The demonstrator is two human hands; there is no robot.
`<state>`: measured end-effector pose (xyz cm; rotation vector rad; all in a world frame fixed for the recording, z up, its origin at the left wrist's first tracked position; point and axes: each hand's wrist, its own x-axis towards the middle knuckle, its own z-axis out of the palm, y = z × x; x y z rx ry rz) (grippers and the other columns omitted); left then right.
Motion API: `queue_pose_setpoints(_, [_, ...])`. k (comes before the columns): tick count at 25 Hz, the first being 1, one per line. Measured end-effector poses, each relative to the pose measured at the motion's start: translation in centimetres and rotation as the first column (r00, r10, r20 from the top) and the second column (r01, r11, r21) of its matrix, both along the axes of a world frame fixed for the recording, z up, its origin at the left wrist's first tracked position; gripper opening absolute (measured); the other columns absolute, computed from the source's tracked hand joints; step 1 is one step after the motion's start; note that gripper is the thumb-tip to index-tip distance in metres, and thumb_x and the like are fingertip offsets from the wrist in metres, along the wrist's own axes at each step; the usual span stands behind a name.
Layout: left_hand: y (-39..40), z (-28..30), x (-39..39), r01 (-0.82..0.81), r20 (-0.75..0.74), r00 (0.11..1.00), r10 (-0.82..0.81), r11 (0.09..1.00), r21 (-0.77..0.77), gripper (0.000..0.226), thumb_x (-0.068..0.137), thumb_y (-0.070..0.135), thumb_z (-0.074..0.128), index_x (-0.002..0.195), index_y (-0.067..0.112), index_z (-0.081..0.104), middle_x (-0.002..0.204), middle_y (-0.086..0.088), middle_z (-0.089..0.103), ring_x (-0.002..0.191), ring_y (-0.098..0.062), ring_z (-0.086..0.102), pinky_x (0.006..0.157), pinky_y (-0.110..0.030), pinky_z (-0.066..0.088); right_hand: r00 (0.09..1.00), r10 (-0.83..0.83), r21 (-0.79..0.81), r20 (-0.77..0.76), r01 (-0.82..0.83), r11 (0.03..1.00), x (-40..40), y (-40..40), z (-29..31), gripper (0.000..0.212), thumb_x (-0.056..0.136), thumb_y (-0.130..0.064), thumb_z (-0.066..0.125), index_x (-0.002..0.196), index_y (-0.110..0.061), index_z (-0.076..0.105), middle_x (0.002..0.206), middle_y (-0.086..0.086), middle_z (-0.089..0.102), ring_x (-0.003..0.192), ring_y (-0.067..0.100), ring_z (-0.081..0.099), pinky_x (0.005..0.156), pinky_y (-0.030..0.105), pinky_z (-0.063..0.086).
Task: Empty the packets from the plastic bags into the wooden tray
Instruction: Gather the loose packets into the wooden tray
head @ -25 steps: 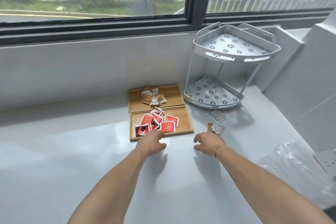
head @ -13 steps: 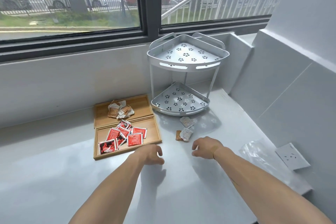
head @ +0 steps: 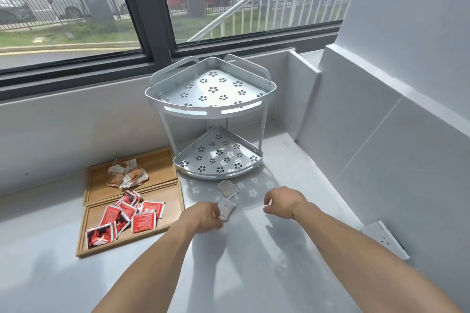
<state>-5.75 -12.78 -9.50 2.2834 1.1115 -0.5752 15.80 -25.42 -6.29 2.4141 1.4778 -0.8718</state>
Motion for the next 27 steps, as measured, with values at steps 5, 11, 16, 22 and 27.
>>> queue_pose_setpoints(5, [1.5, 0.1, 1.8, -0.097, -0.012, 0.995, 0.097, 0.995, 0.023, 0.043, 0.079, 0.046, 0.063, 0.12, 0.03, 0.061, 0.124, 0.005, 0.063, 0.112, -0.018, 0.06, 0.085, -0.028, 0.047, 0.999, -0.029, 0.059, -0.016, 0.03, 0.998, 2.2, 2.1, -1.2, 0.039, 0.088, -0.042, 0.054, 0.126, -0.031, 0.059, 0.123, -0.001, 0.064, 0.114, 0.022, 0.059, 0.089, 0.033, 0.047])
queue_pose_setpoints(11, [2.3, -0.4, 3.2, -0.181, -0.027, 0.983, 0.184, 0.979, 0.091, 0.052, 0.075, 0.05, 0.068, 0.12, 0.027, 0.056, 0.121, 0.003, 0.061, 0.11, -0.018, 0.06, 0.079, -0.029, 0.046, 0.995, -0.043, 0.111, -0.092, 0.053, 0.992, 1.9, 6.1, -3.1, 0.05, 0.088, -0.049, 0.056, 0.133, -0.027, 0.053, 0.131, -0.001, 0.061, 0.121, 0.019, 0.056, 0.093, 0.032, 0.045])
queue_pose_setpoints(16, [1.8, -2.1, 3.7, -0.205, -0.02, 0.978, 0.207, 0.974, 0.099, 0.055, 0.067, 0.054, 0.072, 0.105, 0.019, 0.053, 0.108, -0.003, 0.06, 0.099, -0.024, 0.061, 0.072, -0.033, 0.046, 0.984, -0.131, 0.149, -0.123, 0.149, 0.977, -1.4, 9.1, -5.3, 0.046, 0.083, -0.057, 0.059, 0.116, -0.026, 0.06, 0.123, 0.001, 0.065, 0.113, 0.022, 0.06, 0.093, 0.035, 0.05])
queue_pose_setpoints(22, [1.1, -2.9, 3.7, -0.184, 0.068, 0.982, 0.177, 0.976, 0.113, 0.045, 0.07, 0.041, 0.073, 0.105, 0.017, 0.059, 0.107, -0.005, 0.053, 0.096, -0.029, 0.06, 0.072, -0.035, 0.05, 0.945, -0.299, 0.19, -0.132, 0.32, 0.928, -4.3, 10.6, -7.0, 0.045, 0.08, -0.049, 0.065, 0.119, -0.026, 0.058, 0.128, 0.003, 0.058, 0.123, 0.028, 0.048, 0.093, 0.04, 0.044])
queue_pose_setpoints(27, [0.8, -2.9, 3.3, -0.111, 0.144, 0.986, 0.079, 0.967, 0.229, 0.026, 0.078, 0.027, 0.058, 0.103, 0.023, 0.064, 0.105, -0.002, 0.06, 0.099, -0.029, 0.059, 0.078, -0.035, 0.046, 0.886, -0.369, 0.169, -0.282, 0.424, 0.89, -3.5, 10.4, -7.4, 0.01, 0.082, -0.03, 0.063, 0.09, -0.026, 0.059, 0.112, 0.005, 0.066, 0.109, 0.027, 0.057, 0.087, 0.035, 0.049])
